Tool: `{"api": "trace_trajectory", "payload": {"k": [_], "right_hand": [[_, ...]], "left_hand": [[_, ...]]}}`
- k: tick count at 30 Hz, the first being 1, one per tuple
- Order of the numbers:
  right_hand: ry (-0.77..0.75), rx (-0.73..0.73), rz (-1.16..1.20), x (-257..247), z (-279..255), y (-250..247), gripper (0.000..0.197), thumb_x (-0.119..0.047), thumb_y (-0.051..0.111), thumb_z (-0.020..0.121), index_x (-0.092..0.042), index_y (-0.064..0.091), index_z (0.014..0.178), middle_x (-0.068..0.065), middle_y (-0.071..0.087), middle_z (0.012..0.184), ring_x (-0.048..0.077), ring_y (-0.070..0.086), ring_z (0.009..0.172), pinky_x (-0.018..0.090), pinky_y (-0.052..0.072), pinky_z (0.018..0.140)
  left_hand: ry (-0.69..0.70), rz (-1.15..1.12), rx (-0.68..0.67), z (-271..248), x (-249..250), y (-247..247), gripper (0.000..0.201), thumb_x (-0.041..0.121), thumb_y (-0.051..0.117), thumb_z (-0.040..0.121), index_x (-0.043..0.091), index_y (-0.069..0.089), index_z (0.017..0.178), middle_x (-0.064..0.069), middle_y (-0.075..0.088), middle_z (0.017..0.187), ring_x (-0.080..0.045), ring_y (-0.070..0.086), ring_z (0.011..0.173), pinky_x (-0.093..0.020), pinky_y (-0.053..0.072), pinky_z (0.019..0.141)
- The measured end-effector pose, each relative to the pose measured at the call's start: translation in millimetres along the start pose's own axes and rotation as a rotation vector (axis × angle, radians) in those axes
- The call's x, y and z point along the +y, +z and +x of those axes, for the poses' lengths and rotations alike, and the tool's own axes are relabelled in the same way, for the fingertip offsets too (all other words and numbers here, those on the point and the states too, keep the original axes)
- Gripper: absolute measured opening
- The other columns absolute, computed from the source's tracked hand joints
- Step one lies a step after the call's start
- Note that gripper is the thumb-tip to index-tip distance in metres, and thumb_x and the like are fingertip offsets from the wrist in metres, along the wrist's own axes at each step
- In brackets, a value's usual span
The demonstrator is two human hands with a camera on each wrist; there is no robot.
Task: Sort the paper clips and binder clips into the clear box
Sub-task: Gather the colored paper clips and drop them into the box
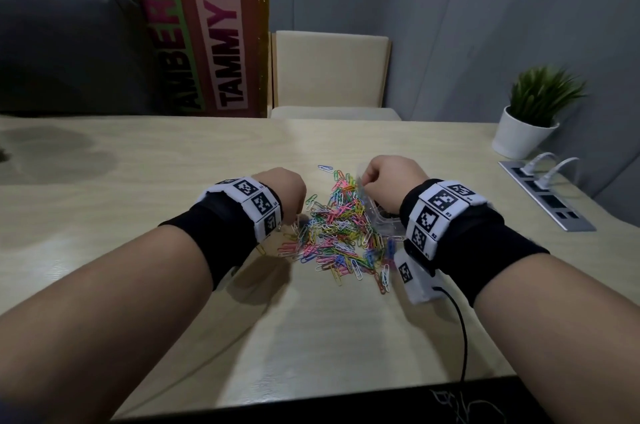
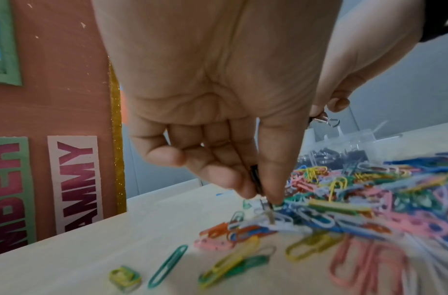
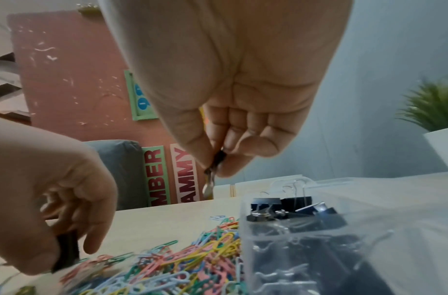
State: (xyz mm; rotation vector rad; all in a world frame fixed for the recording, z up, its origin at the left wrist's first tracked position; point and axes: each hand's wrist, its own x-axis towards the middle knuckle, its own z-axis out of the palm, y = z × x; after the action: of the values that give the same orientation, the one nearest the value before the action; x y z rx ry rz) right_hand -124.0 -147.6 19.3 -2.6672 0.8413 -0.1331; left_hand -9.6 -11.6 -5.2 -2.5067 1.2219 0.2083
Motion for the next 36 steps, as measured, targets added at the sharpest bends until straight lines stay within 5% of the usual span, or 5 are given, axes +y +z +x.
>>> {"api": "trace_trajectory", "payload": {"k": [10, 17, 21, 31, 36], "right_hand": [[0.167, 0.186, 0.206, 55.6, 5.2, -15.5, 0.038, -0.003, 0.046, 0.089, -0.019, 0.067, 0.116, 0.004, 0.068, 0.118, 0.025, 0.06, 0.111, 0.028, 0.046, 0.091], [0.165, 0.179, 0.234, 73.0, 4.2, -9.6, 0.016, -0.018, 0.059, 0.087, -0.023, 0.073, 0.093, 0.001, 0.073, 0.098, 0.021, 0.066, 0.097, 0.03, 0.051, 0.086], [0.145, 0.153, 0.269, 76.7, 5.2, -1.7, 0.003, -0.023, 0.064, 0.084, -0.023, 0.067, 0.085, 0.0, 0.072, 0.091, 0.021, 0.067, 0.088, 0.031, 0.053, 0.08], [0.135, 0.117, 0.151, 81.1, -1.6, -8.9, 0.021, -0.019, 0.05, 0.092, -0.019, 0.068, 0.103, 0.002, 0.069, 0.1, 0.022, 0.063, 0.095, 0.03, 0.049, 0.084], [0.055, -0.223, -0.07, 73.0, -13.1, -11.6, 0.002, -0.024, 0.063, 0.082, -0.023, 0.064, 0.084, -0.004, 0.059, 0.086, 0.012, 0.056, 0.073, 0.022, 0.041, 0.058]], "left_hand": [[-0.055, -0.087, 0.053, 8.3, 5.7, -22.2, 0.013, 0.009, 0.054, 0.091, 0.019, 0.048, 0.085, -0.002, 0.045, 0.086, -0.023, 0.041, 0.076, -0.028, 0.038, 0.063], [0.029, -0.226, 0.158, 16.0, 24.5, -38.3, 0.016, 0.01, 0.061, 0.087, 0.024, 0.054, 0.081, -0.002, 0.051, 0.082, -0.024, 0.045, 0.075, -0.027, 0.039, 0.065], [0.117, -0.464, 0.291, 18.5, 42.9, -45.2, 0.013, 0.02, 0.072, 0.084, 0.019, 0.071, 0.097, 0.006, 0.061, 0.084, -0.013, 0.057, 0.08, -0.024, 0.043, 0.07], [0.132, -0.635, 0.375, 40.4, 80.5, -39.7, 0.037, 0.014, 0.061, 0.091, 0.021, 0.061, 0.128, 0.003, 0.072, 0.111, -0.016, 0.065, 0.107, -0.027, 0.05, 0.094], [0.049, -0.519, 0.293, 41.2, 50.9, -27.2, 0.035, 0.014, 0.056, 0.092, 0.024, 0.059, 0.126, -0.004, 0.062, 0.122, -0.022, 0.06, 0.108, -0.033, 0.052, 0.09]]}}
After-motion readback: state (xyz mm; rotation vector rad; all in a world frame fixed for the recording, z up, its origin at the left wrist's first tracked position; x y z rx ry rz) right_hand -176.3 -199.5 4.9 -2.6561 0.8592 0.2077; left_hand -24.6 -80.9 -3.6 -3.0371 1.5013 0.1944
